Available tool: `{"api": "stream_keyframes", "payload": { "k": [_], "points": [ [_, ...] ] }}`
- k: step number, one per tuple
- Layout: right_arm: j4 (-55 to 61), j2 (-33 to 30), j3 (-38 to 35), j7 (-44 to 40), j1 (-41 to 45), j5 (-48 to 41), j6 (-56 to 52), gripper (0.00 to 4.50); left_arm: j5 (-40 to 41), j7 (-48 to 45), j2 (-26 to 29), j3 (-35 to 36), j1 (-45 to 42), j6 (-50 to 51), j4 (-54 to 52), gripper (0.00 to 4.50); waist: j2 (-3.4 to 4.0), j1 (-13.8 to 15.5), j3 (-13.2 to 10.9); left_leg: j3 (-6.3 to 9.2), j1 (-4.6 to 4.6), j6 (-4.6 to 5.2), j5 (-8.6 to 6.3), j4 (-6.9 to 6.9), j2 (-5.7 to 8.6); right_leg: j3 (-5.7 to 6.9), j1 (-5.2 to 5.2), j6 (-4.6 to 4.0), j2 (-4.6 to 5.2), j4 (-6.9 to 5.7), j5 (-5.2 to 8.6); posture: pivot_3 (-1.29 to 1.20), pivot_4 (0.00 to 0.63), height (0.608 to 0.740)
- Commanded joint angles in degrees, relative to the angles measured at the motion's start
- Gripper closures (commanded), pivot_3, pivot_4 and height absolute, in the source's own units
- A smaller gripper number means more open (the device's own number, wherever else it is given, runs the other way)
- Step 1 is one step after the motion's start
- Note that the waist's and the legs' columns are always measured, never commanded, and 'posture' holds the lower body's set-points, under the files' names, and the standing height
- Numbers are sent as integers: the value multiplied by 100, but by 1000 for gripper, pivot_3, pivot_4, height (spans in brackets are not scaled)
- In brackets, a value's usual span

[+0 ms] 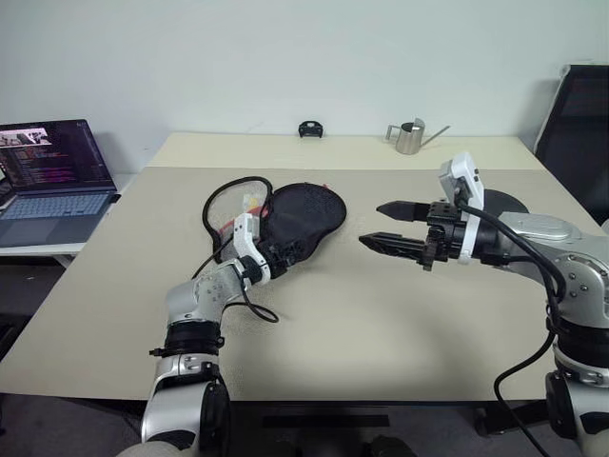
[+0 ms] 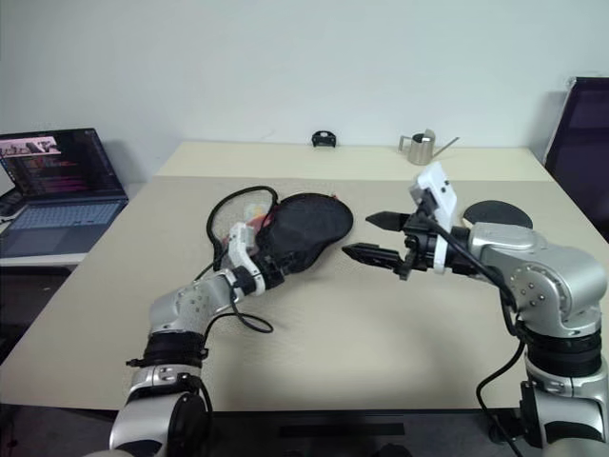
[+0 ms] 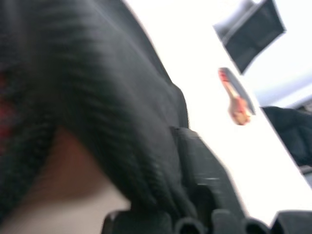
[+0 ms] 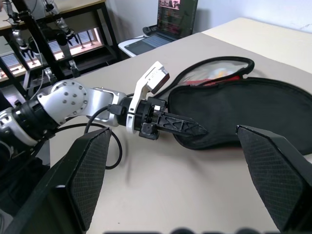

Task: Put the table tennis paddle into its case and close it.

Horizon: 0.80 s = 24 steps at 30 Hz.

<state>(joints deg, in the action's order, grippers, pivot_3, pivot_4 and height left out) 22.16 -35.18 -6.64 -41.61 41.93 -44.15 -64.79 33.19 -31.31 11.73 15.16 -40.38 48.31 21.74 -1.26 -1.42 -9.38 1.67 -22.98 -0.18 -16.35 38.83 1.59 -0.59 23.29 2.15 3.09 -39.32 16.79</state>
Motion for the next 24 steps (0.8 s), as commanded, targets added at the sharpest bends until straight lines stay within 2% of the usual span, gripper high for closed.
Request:
{"api": "stream_keyframes", "payload": {
  "k": [1, 14, 24],
  "points": [
    [115, -100, -133, -24, 17, -149, 139, 0, 75, -64, -119, -185, -228, 17, -147, 4450, 0, 3, 0, 0, 0, 0, 0, 0, 0, 0, 0, 0, 0, 0, 0, 0, 150, 740],
    [371, -254, -283, 193, -215, -386, 47, 0, -172, -747, -326, -853, -546, -205, 608, 4450, -1, 10, 0, -1, -1, 0, 0, -1, 0, 2, -3, 0, -1, 8, 0, 0, 150, 740],
    [436, -477, -341, 400, -311, -564, 39, 0, -425, -797, -1004, -899, -1030, -857, 1624, 4450, -3, 54, -2, -1, -3, 1, 0, -1, 1, 5, -8, 3, -1, 21, -2, 0, 150, 740]
  ]
}}
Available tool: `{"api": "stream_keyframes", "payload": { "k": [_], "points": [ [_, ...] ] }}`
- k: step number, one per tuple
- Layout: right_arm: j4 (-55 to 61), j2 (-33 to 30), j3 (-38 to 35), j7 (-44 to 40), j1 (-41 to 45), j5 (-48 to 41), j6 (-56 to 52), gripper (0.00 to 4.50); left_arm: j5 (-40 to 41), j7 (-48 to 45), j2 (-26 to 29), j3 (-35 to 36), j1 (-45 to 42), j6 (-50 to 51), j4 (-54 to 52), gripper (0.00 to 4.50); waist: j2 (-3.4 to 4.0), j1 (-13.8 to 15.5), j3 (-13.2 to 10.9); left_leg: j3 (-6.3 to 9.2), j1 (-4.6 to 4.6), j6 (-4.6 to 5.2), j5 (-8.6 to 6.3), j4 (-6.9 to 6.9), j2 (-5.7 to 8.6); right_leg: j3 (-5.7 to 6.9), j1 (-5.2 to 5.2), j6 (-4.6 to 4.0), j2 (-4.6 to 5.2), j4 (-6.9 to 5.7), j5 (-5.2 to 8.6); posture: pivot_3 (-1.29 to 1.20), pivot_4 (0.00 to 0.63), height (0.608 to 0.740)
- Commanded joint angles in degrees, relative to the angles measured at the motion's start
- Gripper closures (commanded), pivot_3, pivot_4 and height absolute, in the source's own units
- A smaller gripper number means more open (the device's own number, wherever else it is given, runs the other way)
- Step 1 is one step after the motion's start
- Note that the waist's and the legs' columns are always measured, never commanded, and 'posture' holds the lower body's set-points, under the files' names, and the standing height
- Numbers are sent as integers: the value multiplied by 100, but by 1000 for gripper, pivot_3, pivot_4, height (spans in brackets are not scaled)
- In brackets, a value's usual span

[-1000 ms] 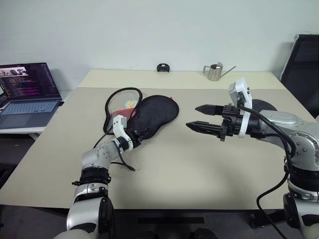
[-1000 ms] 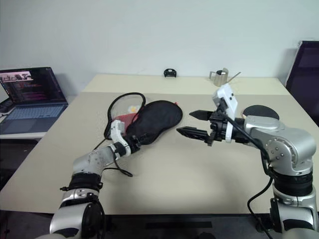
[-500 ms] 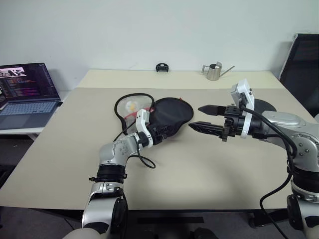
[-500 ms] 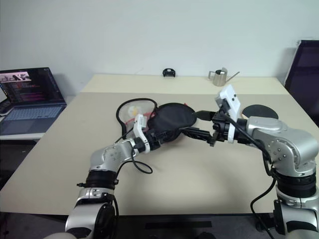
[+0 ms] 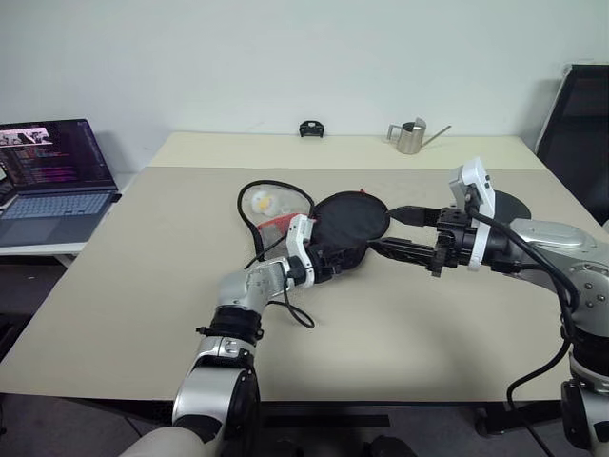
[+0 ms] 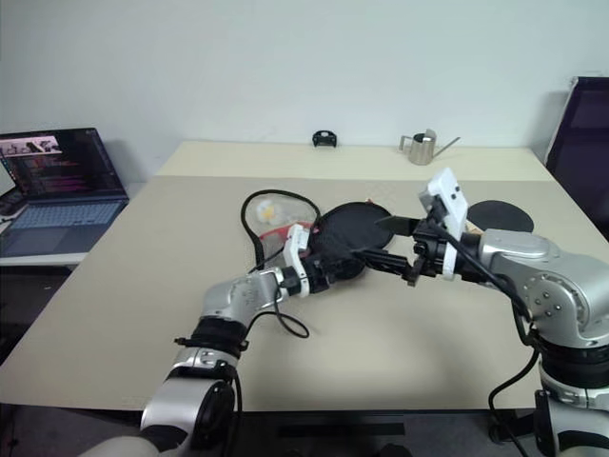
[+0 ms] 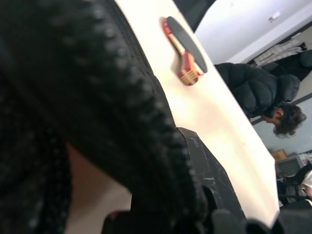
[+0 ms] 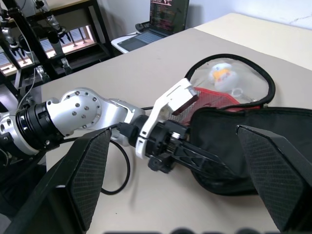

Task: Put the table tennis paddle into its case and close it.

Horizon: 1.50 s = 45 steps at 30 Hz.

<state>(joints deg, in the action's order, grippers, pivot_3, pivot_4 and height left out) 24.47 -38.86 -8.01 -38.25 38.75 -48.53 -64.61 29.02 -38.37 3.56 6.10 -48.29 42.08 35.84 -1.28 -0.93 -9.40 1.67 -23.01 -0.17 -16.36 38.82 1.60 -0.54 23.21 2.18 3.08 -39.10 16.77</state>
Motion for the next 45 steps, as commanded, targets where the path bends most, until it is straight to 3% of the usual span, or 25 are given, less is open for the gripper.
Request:
{"api": "stream_keyframes", "payload": {
  "k": [1, 11, 16, 20, 26, 32, 45],
  "points": [
    [211, -122, -204, 81, 1, -138, 18, 0, -39, -82, -267, 18, -307, -329, 356, 4450, -1, 9, -1, 0, 0, 0, 0, 0, 0, 0, 0, 0, 0, 1, 0, 0, 150, 740],
    [302, -241, -235, 243, -116, -293, 5, 0, -397, 99, -807, 142, -993, -1309, 1687, 4450, -8, 53, -5, -2, -1, 3, -1, -1, 0, 1, 0, 1, 0, 3, 0, 0, 150, 740],
    [326, -278, -246, 315, -165, -345, 20, 0, -512, -98, -950, 47, -1042, -1357, 1734, 4450, -10, 59, -6, -2, -1, 3, -2, -1, 0, 1, 0, 1, -1, 3, 0, 0, 150, 740],
    [325, -312, -243, 332, -183, -360, 30, 0, -584, -315, -845, -154, -854, -1072, 1252, 3447, -10, 61, -7, -2, -1, 3, -1, -1, 0, 1, 0, 1, -1, 3, 0, 0, 150, 740],
    [293, -401, -216, 279, -216, -339, 70, 0, -584, -263, -445, -430, -286, -350, -134, 1267, -10, 56, -6, -1, 0, 1, -1, -2, -2, -2, 0, 1, -2, 1, 0, 0, 150, 740],
    [220, -487, -143, 168, -224, -297, 123, 0, -272, -663, 370, -932, 716, 890, -2263, 1267, -8, 47, -7, -1, 1, -1, 1, -5, -4, -7, 3, 0, -4, 1, 0, 0, 150, 740],
    [-7, -516, -43, 61, -214, -188, 130, 0, 594, -992, 1239, -758, 1426, 1599, -4270, 1267, -8, 60, -7, -1, 1, 1, 0, 2, -4, -7, -3, 3, -3, 3, -2, 0, 150, 740]
  ]
}}
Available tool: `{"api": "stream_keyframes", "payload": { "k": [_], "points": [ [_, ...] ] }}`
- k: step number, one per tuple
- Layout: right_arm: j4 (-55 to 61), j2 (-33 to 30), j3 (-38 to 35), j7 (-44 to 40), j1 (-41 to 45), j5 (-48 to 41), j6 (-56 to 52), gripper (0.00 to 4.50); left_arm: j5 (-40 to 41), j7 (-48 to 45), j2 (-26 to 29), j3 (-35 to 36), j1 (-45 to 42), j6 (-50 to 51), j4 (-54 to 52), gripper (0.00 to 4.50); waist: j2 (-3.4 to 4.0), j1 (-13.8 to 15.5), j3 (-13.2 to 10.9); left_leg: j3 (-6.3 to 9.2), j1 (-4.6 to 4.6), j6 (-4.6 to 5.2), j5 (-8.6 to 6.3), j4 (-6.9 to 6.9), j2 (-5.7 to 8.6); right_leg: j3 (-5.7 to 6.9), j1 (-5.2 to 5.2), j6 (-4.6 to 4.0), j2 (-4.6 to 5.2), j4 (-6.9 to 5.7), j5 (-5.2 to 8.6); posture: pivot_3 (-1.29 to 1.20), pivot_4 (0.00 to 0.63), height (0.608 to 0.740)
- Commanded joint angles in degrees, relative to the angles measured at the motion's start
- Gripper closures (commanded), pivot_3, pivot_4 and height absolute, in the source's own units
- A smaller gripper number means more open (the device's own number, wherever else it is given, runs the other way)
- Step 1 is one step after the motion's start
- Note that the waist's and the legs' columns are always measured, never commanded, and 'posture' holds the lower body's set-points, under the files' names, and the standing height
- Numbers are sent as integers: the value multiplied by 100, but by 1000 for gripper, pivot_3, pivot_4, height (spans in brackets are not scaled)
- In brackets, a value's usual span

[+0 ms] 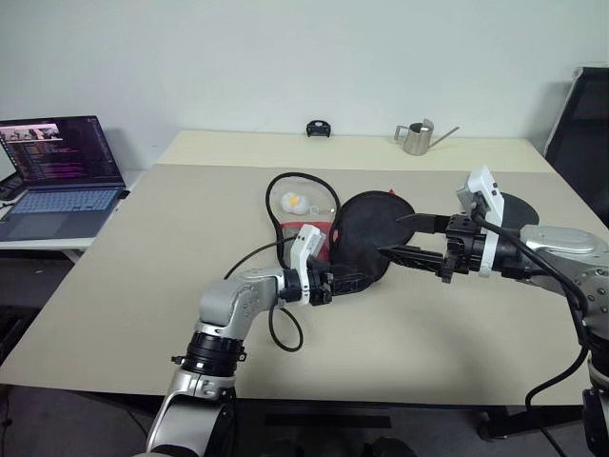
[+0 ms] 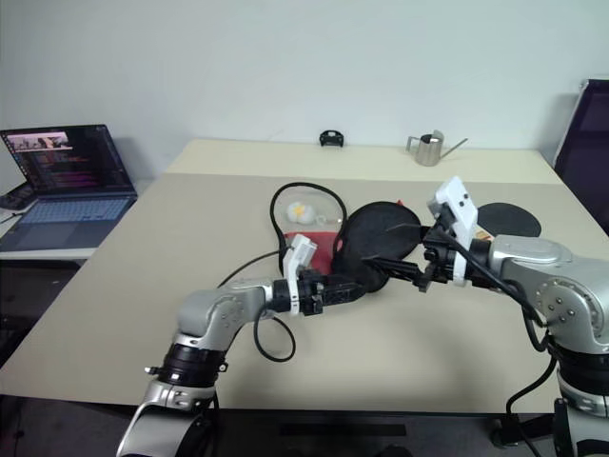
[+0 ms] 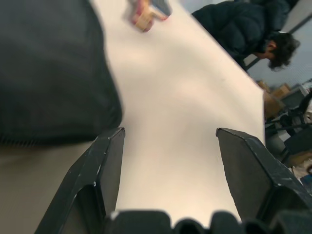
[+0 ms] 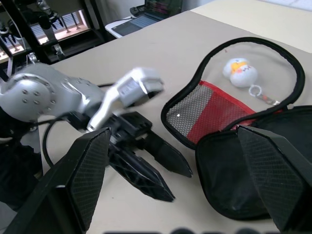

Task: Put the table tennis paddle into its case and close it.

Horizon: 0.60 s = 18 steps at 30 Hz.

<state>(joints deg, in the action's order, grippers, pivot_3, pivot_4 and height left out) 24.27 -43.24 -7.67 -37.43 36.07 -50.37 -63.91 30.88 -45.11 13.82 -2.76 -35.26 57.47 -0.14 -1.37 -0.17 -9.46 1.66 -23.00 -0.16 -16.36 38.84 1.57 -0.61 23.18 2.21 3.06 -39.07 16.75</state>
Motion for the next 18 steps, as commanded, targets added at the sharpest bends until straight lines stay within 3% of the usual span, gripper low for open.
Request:
{"api": "stream_keyframes", "payload": {
  "k": [1, 5, 9, 18],
  "points": [
    [-1, -74, -82, -6, 47, -6, 47, 0, 501, -389, 294, 130, 180, 53, -803, 1267, 1, -25, 1, -2, 1, -1, 1, -2, 0, -2, 0, 0, 0, 0, 0, 0, 150, 740],
    [-173, 29, -93, 254, 6, 62, -60, 0, 586, -1081, 1133, 256, 383, -438, -1135, 1267, 1, -27, 0, -2, 4, 0, 0, -2, -1, -1, 0, -1, 0, -2, 0, 0, 150, 740],
    [-268, 150, -30, 447, -36, 144, -47, 0, 216, -1133, 1886, 595, 211, -1122, -495, 1267, 3, -21, -1, -2, 7, 2, 0, -2, -3, 0, 0, -5, -2, -3, -2, 0, 150, 740],
    [-622, 582, 374, 746, 27, 568, 40, 0, -264, -1117, 2778, 1091, 42, -2096, 508, 1267, 2, -18, -1, -3, 1, 6, -3, -5, -3, 2, 3, -5, -1, 6, -2, 0, 150, 740]
  ]
}}
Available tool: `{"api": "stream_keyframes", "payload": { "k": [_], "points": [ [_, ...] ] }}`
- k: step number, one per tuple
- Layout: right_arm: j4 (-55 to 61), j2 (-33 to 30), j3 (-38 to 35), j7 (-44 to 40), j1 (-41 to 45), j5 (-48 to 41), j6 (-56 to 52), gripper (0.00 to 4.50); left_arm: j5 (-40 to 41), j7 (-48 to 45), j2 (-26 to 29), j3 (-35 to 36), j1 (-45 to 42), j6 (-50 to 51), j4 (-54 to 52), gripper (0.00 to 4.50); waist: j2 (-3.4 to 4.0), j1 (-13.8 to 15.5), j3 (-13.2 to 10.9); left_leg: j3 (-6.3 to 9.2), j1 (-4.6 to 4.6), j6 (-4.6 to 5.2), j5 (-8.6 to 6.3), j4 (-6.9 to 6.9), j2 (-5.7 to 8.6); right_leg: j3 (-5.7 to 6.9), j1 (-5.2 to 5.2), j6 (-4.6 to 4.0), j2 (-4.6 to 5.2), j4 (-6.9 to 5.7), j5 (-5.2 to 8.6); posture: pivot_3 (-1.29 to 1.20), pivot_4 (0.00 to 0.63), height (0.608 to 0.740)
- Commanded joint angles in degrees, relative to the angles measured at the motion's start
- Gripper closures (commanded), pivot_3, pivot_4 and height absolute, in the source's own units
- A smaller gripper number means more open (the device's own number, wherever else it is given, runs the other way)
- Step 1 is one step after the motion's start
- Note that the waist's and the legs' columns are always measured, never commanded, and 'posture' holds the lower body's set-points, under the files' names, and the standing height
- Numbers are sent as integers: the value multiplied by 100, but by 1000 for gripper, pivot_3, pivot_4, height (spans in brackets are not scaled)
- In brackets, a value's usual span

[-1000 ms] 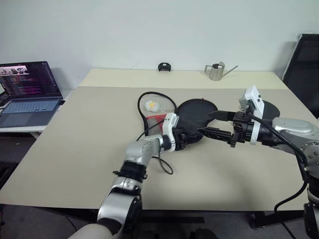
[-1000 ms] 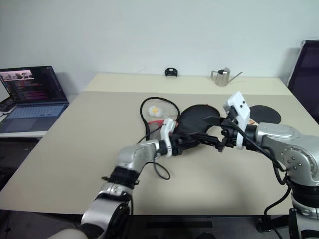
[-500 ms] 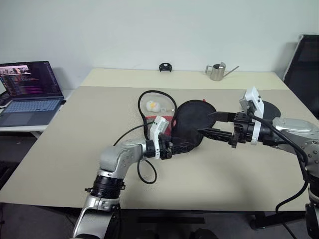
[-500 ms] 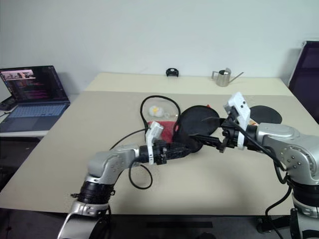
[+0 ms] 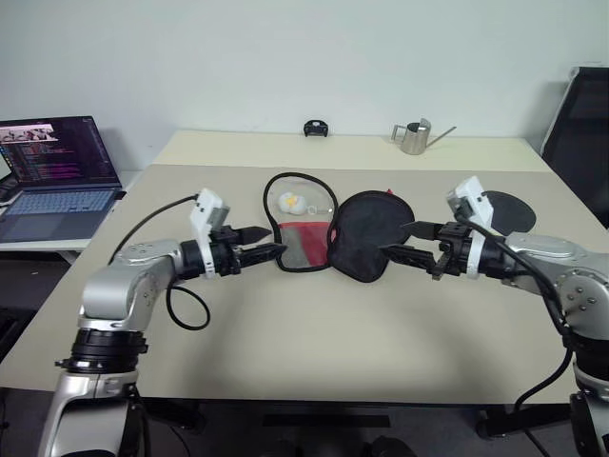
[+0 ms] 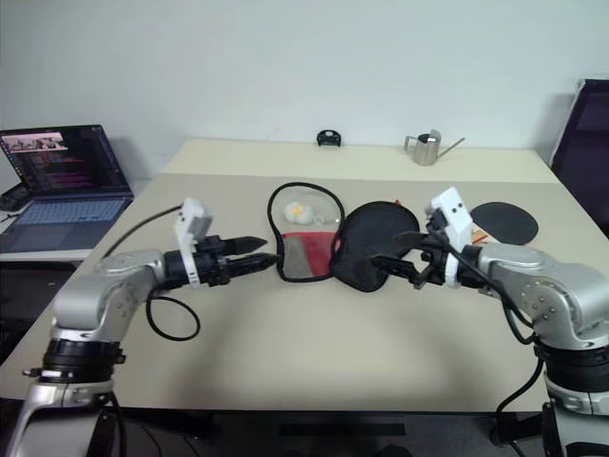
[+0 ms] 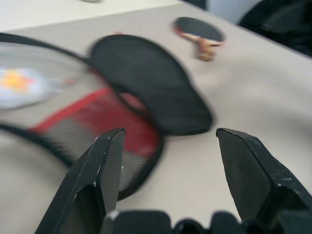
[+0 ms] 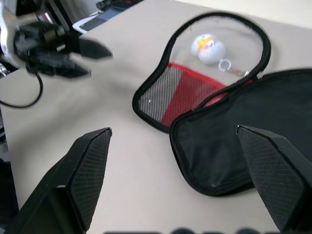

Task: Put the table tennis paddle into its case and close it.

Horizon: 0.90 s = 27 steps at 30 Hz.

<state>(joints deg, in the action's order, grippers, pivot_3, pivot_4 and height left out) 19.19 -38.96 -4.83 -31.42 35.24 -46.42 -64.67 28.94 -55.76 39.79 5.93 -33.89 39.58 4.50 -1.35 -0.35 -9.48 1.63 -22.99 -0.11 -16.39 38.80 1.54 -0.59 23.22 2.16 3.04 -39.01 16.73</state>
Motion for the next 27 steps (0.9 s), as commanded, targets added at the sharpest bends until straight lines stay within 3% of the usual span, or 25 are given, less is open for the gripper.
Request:
{"api": "stream_keyframes", "payload": {
  "k": [1, 14, 27],
  "points": [
    [-212, 268, 184, 222, 135, 279, 143, 0, -88, -79, 242, 252, -62, -380, 69, 1267, 0, -4, 0, 0, 0, 0, 0, 0, 0, 0, 0, 0, 0, 0, 0, 0, 150, 740],
    [-2252, 1521, 857, 1248, 536, 2180, 1218, 0, 49, -695, 596, 431, 326, -841, 3, 1267, 2, -70, -1, -5, 2, -2, 1, 0, 0, -2, 3, 0, 0, -8, 0, 0, 150, 740],
    [-2287, 1953, 672, 1291, 490, 2523, 892, 0, 305, -1269, 715, 465, 205, -818, -27, 1267, 3, -147, -2, -5, 2, -2, 1, -1, -1, -3, 6, 0, -2, -11, 0, 0, 150, 740]
  ]
}}
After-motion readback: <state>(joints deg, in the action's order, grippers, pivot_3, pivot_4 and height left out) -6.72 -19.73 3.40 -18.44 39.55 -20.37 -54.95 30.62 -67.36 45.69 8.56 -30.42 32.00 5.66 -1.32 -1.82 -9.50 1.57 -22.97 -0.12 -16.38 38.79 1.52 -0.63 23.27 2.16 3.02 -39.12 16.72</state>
